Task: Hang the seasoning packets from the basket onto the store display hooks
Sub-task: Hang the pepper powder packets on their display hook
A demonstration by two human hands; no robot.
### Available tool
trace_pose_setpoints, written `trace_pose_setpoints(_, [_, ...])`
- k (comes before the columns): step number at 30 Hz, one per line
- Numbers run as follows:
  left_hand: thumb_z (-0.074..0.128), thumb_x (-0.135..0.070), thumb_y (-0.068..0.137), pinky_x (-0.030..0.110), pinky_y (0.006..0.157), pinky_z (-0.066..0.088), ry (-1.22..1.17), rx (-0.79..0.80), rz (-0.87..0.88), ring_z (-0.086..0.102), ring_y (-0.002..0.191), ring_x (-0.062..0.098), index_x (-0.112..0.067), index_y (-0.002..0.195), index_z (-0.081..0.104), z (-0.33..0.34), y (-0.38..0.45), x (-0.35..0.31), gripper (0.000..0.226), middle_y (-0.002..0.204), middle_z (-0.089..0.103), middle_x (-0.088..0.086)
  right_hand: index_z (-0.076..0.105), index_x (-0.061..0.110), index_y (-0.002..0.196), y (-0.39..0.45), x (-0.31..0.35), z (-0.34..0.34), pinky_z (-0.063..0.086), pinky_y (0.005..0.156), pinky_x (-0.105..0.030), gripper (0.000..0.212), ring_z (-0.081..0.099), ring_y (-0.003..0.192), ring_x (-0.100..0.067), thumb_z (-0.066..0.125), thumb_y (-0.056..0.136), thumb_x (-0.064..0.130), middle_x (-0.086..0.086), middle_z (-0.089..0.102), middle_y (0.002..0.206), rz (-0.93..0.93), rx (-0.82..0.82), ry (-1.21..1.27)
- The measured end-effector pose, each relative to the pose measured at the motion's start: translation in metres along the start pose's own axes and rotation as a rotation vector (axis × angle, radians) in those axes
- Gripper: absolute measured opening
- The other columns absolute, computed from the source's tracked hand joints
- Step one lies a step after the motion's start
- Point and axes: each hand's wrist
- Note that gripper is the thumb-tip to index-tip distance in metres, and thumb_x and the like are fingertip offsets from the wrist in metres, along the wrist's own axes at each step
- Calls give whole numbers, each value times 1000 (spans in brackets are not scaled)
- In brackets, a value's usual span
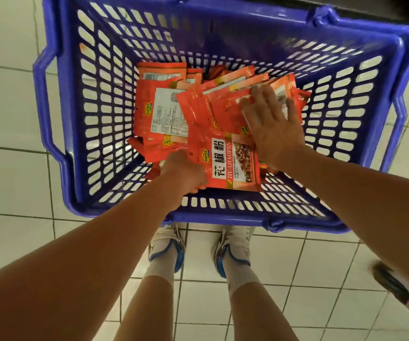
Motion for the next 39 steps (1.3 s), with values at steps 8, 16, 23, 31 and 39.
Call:
trace_pose_setpoints(8, [56, 9, 93, 13, 53, 53, -538, -78, 73, 72, 62, 4, -6, 107, 66, -27, -17, 2, 23, 88, 75, 1, 52, 9, 134, -7, 3, -33, 32, 112, -63, 47, 49, 130, -45, 61, 93, 31, -22, 54, 138, 40, -49, -86])
trace_pose_setpoints(16, [59, -10, 95, 38, 67, 61, -560, -168, 177, 74, 82, 28, -16, 112, 65, -37, -59, -5, 19, 91, 77, 9, 68, 11, 117, -58, 23, -82, 39, 61, -24, 25, 67, 71, -33, 58, 96, 20, -15, 74, 90, 295, -355, 646])
trace_pose_setpoints(23, [48, -36, 104, 37, 74, 60, -790, 118, 195, 71, 103, 31, -12, 123, 67, -24, -128, -38, 36, 111, 74, 11, 69, 19, 115, -123, 111, -158, 51, 76, -34, 40, 64, 85, -25, 51, 81, 30, -6, 71, 98, 113, -238, 972])
trace_pose_setpoints(31, [60, -6, 96, 40, 67, 61, -729, 43, 312, 75, 86, 32, -7, 111, 70, -58, -228, -63, 19, 98, 77, 16, 70, 20, 119, -186, 95, -254, 52, 90, -40, 44, 61, 100, -18, 52, 83, 37, -2, 67, 113, 95, -332, 1127])
trace_pose_setpoints(39, [77, -7, 82, 42, 71, 61, -654, 50, 605, 76, 82, 30, -9, 100, 74, -101, -379, -128, 18, 95, 78, 15, 73, 20, 100, -237, 33, -400, 57, 89, -54, 33, 74, 94, -24, 75, 84, 49, -2, 78, 97, 289, -316, 1603])
Point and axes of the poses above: each hand's wrist, its own y-axis towards the middle knuckle, its own z-axis out of the palm, x = y × z
